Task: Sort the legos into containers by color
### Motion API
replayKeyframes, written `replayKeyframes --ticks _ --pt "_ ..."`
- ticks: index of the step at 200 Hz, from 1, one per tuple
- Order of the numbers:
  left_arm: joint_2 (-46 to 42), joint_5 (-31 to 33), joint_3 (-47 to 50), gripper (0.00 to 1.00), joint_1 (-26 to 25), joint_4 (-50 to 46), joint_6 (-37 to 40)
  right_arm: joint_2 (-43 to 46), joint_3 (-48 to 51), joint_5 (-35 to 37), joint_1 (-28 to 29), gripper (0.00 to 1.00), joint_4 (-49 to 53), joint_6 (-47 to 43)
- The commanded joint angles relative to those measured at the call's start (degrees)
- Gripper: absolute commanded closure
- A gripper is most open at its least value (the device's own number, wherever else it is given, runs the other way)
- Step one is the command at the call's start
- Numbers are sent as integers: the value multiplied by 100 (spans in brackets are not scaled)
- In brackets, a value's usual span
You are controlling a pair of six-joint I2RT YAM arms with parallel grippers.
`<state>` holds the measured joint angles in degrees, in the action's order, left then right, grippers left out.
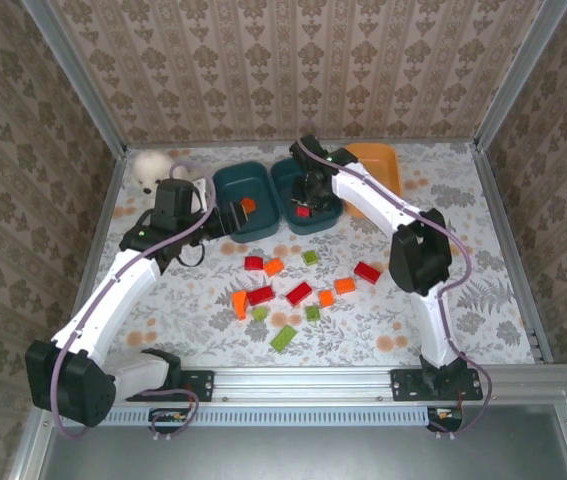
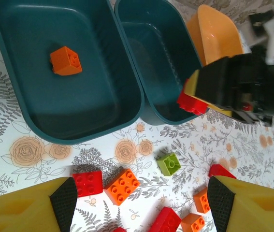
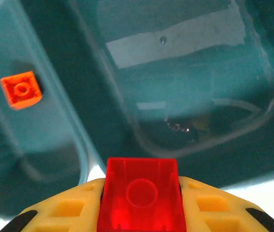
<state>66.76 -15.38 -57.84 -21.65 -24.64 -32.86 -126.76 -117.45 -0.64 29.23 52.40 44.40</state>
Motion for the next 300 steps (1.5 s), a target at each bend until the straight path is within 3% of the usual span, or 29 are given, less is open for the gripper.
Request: replayKeyframes --ticks 1,56,114,132,155,194,247,276,300 --pt "-15 79 -182 25 55 120 -81 -560 -646 -70 -143 71 158 -360" --pt "-62 52 -56 25 55 13 -88 -1645 -1624 -480 -304 69 457 -376" --pt "-111 117 31 26 56 -26 -141 -1831 -1905 -634 -300 59 723 -213" --pt "-120 146 38 26 55 -21 -153 -1741 -2087 -654 -313 47 856 -255" --pt "-137 183 53 26 47 -14 -183 -1377 -2127 -570 -347 40 904 -279" --pt "-140 270 -8 26 3 -139 -27 -301 -2030 7 -386 44 951 -477" --pt "-49 413 -210 26 -228 -680 463 2461 472 512 -127 44 -861 -1309" --pt "-40 606 -157 28 -549 -1031 667 3795 2347 45 101 40 -1807 -1689" --pt "-27 970 4 29 -868 -1453 628 4504 3622 -427 267 39 -1875 -1747"
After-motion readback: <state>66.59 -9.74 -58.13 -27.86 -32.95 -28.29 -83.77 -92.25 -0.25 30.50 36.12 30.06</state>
